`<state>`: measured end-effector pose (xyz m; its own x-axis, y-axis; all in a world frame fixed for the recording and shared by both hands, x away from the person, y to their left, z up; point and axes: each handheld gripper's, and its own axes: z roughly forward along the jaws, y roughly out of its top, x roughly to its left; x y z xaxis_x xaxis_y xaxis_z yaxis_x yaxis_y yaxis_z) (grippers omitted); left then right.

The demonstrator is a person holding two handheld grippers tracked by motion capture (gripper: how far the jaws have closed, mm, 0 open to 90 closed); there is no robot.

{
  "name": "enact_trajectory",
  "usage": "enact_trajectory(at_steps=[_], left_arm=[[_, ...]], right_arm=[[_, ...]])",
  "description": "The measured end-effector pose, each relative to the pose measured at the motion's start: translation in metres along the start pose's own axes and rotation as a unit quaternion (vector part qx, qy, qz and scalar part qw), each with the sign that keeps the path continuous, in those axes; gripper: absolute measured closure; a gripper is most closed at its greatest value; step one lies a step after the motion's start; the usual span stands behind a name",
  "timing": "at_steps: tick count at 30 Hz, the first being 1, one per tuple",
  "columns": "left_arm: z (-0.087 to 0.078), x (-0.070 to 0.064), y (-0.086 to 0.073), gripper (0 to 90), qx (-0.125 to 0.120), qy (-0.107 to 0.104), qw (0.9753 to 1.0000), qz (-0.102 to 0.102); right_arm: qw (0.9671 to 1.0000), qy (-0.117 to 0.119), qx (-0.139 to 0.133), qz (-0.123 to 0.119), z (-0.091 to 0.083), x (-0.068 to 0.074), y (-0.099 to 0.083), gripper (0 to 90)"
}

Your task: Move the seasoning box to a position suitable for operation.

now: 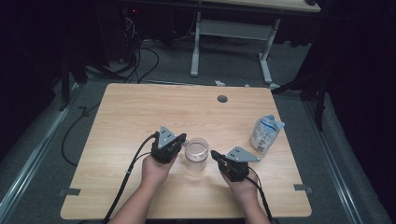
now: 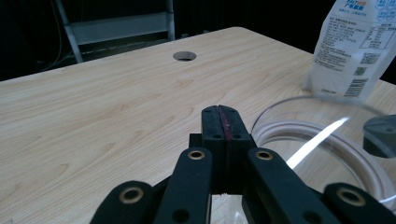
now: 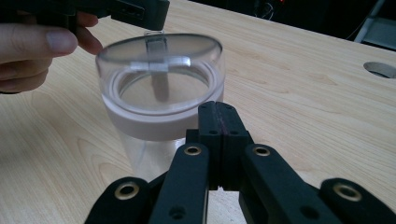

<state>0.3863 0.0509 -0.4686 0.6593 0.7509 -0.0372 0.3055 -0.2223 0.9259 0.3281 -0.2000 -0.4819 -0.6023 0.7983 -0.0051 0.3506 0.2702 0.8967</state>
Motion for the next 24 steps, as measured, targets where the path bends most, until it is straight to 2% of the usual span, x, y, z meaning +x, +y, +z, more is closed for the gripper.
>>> enact_trajectory(at_steps=[3,12,13,14,15,16,24], left_arm=[[0.0007,0.0008,-0.0009,90.0,0.005,0.001,1.0000,-0.003],[0.0011,0.0002,0.0001,90.0,-0.004,-0.001,1.0000,-0.006],[0.0065,-0.0074,-0.0007,90.0,-0.039,-0.006,0.9975,-0.058],[0.0065,-0.0075,-0.0008,90.0,-0.038,-0.007,0.9975,-0.059],[0.0054,-0.0055,-0.0009,90.0,-0.028,-0.005,0.9986,-0.044],[0.0021,0.0004,-0.0004,90.0,-0.002,0.000,1.0000,-0.006],[0.0024,0.0007,-0.0006,90.0,-0.002,-0.002,1.0000,-0.006]], right_arm=[[1.0000,0.001,0.000,-0.001,0.0000,0.0003,-0.0001,90.0],[1.0000,0.005,-0.005,-0.006,-0.0004,0.0023,0.0009,90.0],[1.0000,0.006,-0.005,-0.005,-0.0004,0.0029,0.0009,90.0],[1.0000,0.006,-0.005,-0.006,-0.0004,0.0034,0.0012,90.0],[0.9999,0.006,-0.005,-0.006,-0.0005,0.0036,0.0013,90.0],[0.9999,0.007,-0.005,-0.007,-0.0006,0.0039,0.0016,90.0],[0.9998,0.010,-0.010,-0.012,-0.0012,0.0072,0.0034,90.0]])
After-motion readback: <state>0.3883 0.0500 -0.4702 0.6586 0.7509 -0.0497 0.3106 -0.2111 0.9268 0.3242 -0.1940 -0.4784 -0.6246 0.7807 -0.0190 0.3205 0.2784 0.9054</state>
